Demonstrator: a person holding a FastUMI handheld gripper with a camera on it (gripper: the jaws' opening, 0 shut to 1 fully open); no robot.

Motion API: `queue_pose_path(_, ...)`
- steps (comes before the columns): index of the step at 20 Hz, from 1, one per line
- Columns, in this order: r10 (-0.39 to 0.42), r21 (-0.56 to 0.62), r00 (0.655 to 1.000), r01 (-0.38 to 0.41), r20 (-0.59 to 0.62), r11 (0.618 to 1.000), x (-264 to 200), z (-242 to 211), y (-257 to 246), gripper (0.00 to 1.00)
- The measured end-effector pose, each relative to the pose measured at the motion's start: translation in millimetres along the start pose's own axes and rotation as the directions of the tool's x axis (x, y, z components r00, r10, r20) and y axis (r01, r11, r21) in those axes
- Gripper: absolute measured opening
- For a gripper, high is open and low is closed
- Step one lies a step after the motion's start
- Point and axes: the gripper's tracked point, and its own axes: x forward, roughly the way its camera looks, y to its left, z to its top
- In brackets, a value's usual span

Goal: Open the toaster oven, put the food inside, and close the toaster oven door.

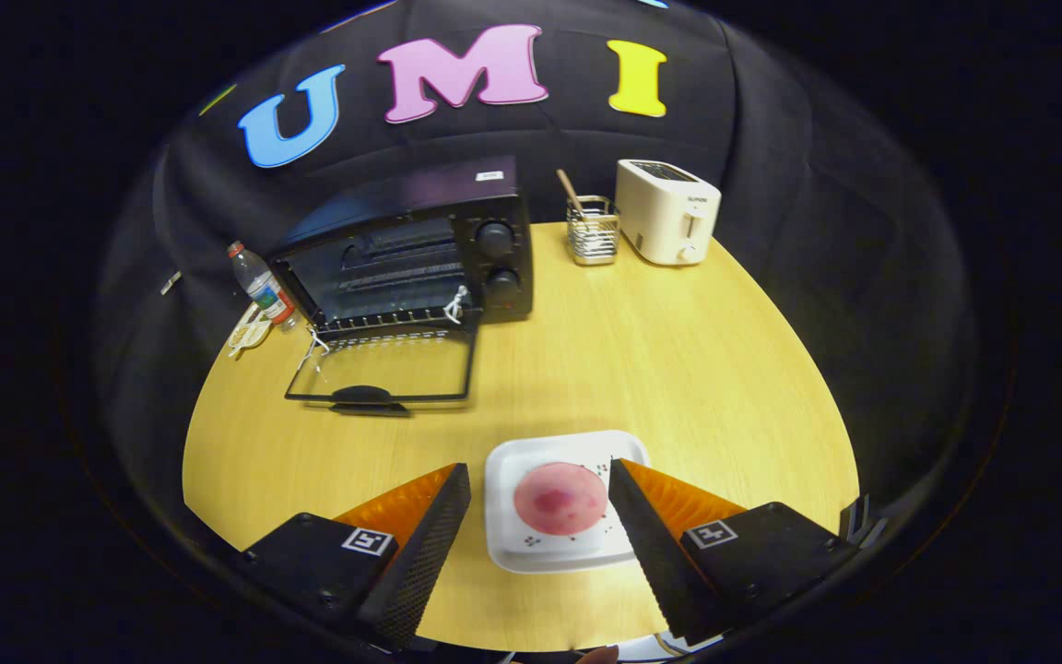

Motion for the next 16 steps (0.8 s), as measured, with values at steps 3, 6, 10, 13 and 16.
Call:
queue_pose_path(3, -0.008, 0.018, 0.997, 0.009, -0.072, 1.0, 3, -13, -34, 0.99)
queue_pose_path(6, 0.016, 0.007, 0.988, -0.016, -0.156, 1.0, 12, -30, -54, 0.99)
queue_pose_path(10, 0.061, 0.042, 0.958, -0.051, -0.281, 0.998, 42, -46, -66, 0.99)
queue_pose_path(13, 0.084, 0.058, 0.928, -0.067, -0.363, 0.996, 69, -56, -69, 0.99)
queue_pose_path(16, 0.084, 0.07, 0.901, -0.06, -0.426, 0.996, 90, -62, -70, 0.87)
